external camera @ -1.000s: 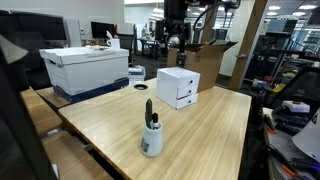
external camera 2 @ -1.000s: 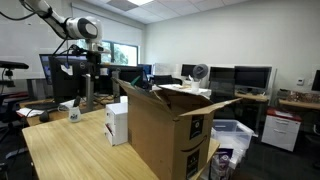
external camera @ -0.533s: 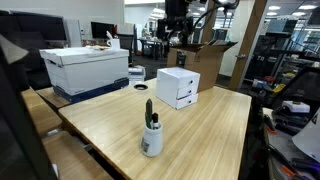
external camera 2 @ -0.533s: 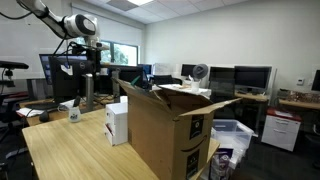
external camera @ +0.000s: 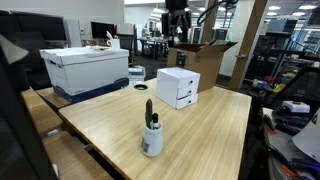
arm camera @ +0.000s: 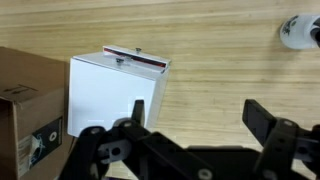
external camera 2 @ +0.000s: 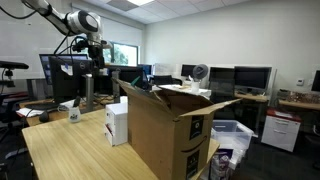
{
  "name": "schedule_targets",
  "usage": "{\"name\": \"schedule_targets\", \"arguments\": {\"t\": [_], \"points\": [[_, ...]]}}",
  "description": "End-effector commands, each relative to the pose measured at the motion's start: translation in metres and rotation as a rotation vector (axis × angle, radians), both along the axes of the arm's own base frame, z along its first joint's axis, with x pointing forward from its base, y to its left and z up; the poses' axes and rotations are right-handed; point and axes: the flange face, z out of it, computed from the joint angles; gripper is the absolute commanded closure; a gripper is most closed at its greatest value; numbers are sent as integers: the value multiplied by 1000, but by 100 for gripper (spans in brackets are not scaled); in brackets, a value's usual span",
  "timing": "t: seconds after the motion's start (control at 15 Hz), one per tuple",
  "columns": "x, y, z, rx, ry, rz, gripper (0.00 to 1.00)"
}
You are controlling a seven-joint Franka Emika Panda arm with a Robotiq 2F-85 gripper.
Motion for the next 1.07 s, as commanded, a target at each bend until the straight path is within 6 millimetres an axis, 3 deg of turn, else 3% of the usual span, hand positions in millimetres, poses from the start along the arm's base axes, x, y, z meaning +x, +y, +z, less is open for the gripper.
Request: {"name": "schedule_targets", "arguments": {"t": [0.0,0.27,0.53,1.0], "points": [[10,-19,-1,58,83,182,0],[10,-43,1,165,108,351,0],[-6,-63,0,232,153,518,0],[-35,-92,12,225,185,586,0]]}}
